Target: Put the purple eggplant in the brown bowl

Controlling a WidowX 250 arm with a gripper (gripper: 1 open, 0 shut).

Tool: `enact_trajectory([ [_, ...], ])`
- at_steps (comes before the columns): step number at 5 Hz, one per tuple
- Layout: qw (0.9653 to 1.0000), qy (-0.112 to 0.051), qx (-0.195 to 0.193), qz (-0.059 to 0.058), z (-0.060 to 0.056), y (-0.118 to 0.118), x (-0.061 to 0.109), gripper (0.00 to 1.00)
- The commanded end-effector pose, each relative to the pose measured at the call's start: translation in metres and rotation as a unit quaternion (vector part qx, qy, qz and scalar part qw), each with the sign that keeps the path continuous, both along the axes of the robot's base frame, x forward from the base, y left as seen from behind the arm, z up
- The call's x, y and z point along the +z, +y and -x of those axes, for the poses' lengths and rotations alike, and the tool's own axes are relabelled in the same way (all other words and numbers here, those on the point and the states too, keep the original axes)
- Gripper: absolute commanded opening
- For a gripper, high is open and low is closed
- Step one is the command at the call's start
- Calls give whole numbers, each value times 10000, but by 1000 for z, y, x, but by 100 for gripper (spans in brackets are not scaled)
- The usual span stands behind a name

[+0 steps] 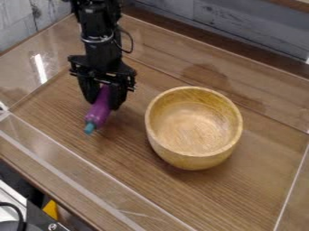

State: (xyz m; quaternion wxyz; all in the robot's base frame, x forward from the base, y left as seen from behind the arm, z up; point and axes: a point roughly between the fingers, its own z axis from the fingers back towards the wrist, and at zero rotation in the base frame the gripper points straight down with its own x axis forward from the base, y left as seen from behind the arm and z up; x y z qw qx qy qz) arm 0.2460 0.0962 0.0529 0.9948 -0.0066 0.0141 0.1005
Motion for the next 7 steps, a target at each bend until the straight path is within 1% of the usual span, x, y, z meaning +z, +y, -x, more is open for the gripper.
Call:
enact_trajectory([
  [1,9991,-376,-98,-169,-11,0,26,0],
  [2,9989,-409,-190,-162,-12,-8,33,0],
  [3,9980,-461,-413,-113,-14,-27,42,0],
  [4,9962,-459,-746,-27,-19,-63,45,0],
  [5,9941,-473,-980,2,-24,-95,48,0],
  [6,9910,-474,-1254,34,-27,-119,47,0],
  [7,9895,-456,-1366,61,-24,-127,47,0],
])
